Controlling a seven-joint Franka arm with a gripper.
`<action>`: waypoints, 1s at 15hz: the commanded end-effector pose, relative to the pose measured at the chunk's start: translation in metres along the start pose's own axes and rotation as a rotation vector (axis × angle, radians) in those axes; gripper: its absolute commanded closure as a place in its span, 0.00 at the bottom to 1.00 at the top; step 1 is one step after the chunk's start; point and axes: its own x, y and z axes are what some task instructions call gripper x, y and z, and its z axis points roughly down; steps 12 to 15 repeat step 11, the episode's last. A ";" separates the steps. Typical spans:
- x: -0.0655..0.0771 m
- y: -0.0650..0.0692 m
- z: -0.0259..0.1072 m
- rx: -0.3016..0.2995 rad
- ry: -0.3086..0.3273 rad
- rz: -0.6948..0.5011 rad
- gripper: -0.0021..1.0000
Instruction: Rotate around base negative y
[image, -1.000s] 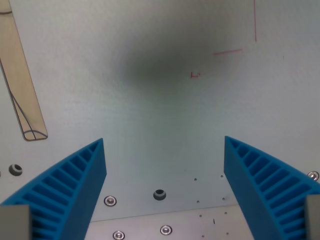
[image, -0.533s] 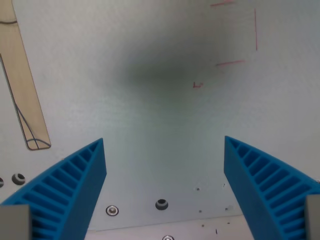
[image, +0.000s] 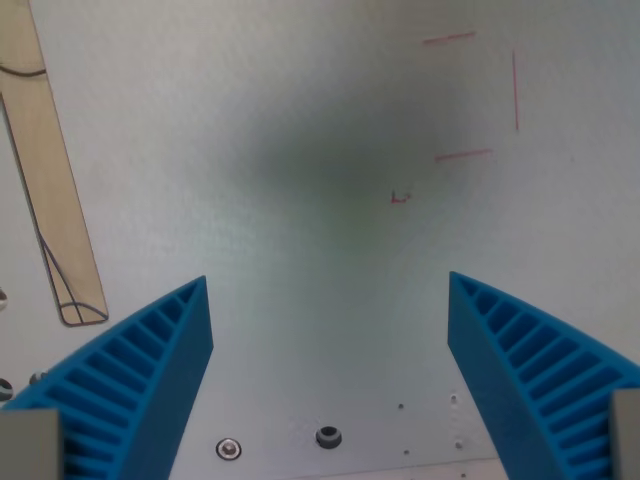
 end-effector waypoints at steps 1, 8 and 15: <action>-0.015 0.003 -0.003 0.017 0.251 0.000 0.00; -0.015 0.003 -0.003 0.025 0.332 -0.001 0.00; -0.015 0.003 -0.003 0.028 0.367 -0.001 0.00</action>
